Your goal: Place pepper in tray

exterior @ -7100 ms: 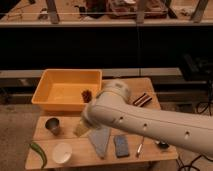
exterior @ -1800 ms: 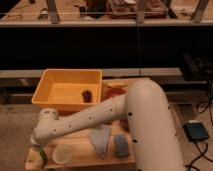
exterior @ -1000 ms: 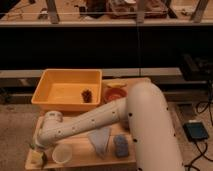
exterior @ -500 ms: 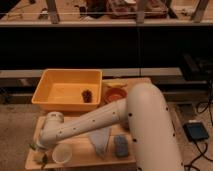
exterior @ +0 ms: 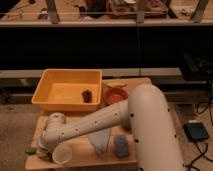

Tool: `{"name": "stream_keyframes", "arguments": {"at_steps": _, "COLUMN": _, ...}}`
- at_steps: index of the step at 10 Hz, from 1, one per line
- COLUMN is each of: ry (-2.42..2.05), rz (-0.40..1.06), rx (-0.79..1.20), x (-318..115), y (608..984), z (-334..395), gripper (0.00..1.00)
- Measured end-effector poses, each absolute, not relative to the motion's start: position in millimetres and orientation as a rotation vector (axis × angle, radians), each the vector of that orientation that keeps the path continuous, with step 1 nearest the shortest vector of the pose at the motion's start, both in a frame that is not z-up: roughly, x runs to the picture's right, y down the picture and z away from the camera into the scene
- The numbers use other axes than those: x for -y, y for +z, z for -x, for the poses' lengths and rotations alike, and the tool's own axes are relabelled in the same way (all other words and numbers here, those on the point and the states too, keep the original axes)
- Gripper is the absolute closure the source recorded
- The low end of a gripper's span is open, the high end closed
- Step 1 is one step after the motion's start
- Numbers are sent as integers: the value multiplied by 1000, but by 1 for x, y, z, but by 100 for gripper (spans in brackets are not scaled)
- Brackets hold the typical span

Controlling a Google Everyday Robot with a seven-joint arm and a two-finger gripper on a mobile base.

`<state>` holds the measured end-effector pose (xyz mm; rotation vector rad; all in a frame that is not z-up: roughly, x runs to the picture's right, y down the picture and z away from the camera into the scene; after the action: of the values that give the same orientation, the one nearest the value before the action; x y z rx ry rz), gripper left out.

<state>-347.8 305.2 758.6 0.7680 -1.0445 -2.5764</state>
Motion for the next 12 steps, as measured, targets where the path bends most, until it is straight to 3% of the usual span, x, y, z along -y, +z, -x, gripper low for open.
{"name": "stream_keyframes", "arguments": {"at_steps": 8, "ry": -2592, "rz": -827, "rx": 1017, "x": -296, "y": 746, "z": 349, "gripper": 100}}
{"name": "stream_keyframes", "arguments": {"at_steps": 12, "ry": -2634, "rz": -893, "rx": 958, "x": -253, "y": 698, "z": 349, "gripper": 100}}
